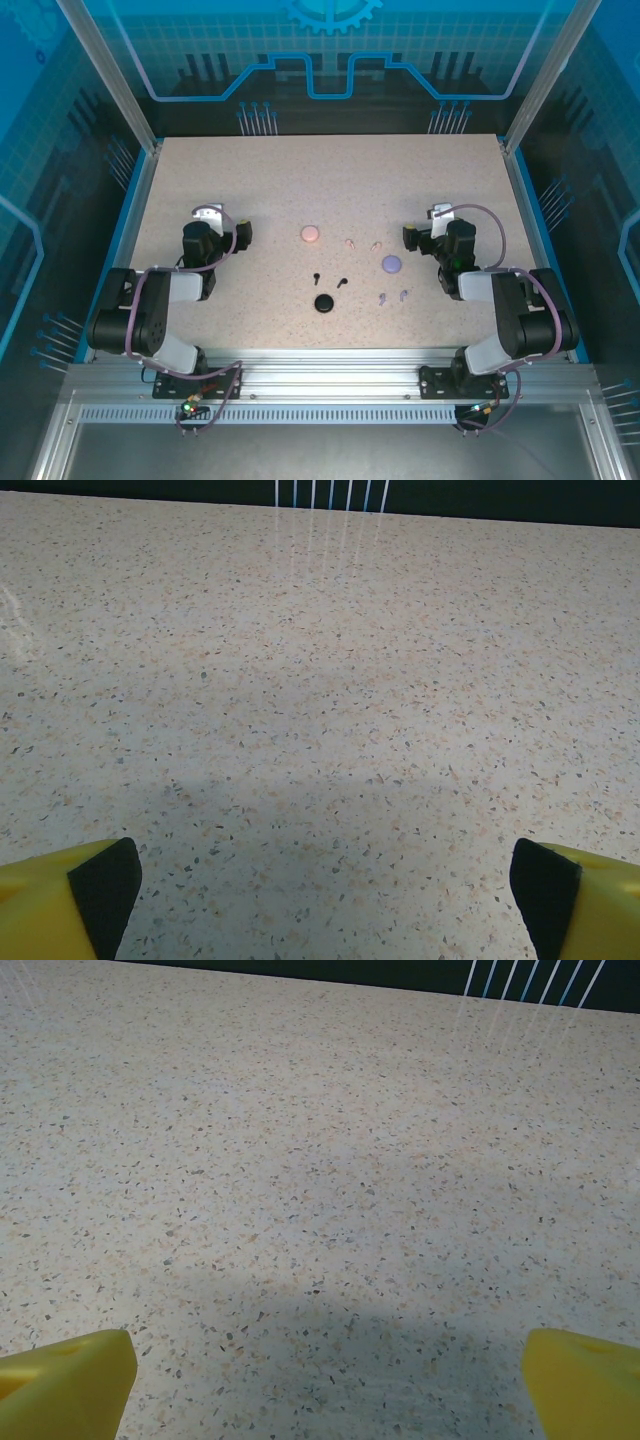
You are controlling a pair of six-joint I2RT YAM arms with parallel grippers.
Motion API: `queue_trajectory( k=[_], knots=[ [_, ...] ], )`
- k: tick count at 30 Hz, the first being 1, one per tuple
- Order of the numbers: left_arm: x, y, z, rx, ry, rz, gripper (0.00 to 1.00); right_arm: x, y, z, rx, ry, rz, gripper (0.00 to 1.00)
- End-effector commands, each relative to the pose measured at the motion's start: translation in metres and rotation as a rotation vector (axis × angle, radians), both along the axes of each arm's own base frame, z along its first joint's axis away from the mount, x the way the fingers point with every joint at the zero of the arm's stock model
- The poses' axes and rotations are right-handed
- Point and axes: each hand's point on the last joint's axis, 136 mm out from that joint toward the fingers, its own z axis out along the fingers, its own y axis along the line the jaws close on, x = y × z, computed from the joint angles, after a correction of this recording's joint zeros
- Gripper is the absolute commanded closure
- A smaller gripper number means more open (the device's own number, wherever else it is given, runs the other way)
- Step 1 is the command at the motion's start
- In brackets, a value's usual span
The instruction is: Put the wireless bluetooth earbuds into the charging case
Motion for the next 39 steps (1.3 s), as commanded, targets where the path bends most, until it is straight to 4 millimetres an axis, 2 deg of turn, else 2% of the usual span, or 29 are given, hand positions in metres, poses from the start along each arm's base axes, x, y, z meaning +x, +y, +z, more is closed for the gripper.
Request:
queue_trajectory(
  k=[1,3,7,9,13,15,16,19,22,26,28,33,36,39],
  knots=[
    [0.002,0.003,0.003,-0.015,-0.005,0.007,0.01,0.006,-0.004,0.007,0.002,-0.017,0.001,0.00],
    [0.003,0.010,0.011,-0.017,0.008,0.052,0.01,0.007,-0.015,0.012,-0.007,-0.008,-0.075,0.00],
    [-0.004,0.024,0.026,-0.011,0.002,0.140,0.01,0.004,-0.034,0.039,-0.011,0.030,-0.194,0.00],
    [-0.009,0.034,0.036,-0.014,0.012,0.205,0.01,0.000,-0.040,0.052,0.062,0.072,-0.255,0.00],
    [-0.017,0.041,0.057,-0.100,0.042,0.294,0.01,-0.015,-0.057,0.055,0.243,0.298,-0.453,0.00],
    [-0.025,0.038,0.067,-0.175,0.073,0.318,0.01,-0.022,-0.050,0.049,0.256,0.392,-0.436,0.00],
    [-0.029,0.036,0.070,-0.209,0.087,0.332,0.01,-0.023,-0.045,0.053,0.264,0.409,-0.416,0.00],
    [-0.043,0.024,0.078,-0.309,0.124,0.335,0.01,-0.041,-0.025,0.054,0.277,0.490,-0.358,0.03],
    [-0.057,0.009,0.082,-0.385,0.174,0.296,0.01,-0.066,0.006,0.056,0.277,0.586,-0.289,0.08],
    [-0.074,-0.011,0.075,-0.513,0.289,0.266,0.01,-0.104,0.052,0.059,0.253,0.698,-0.212,0.11],
    [-0.079,-0.021,0.070,-0.563,0.344,0.252,0.01,-0.119,0.078,0.059,0.243,0.734,-0.166,0.08],
    [-0.085,-0.041,0.068,-0.660,0.393,0.209,0.01,-0.157,0.140,0.047,0.153,0.826,-0.097,0.08],
    [-0.089,-0.046,0.068,-0.687,0.392,0.206,0.01,-0.174,0.173,0.035,0.106,0.878,-0.082,0.08],
    [-0.092,-0.042,0.066,-0.701,0.377,0.238,0.01,-0.188,0.203,0.026,0.059,0.907,-0.073,0.09]
  ],
)
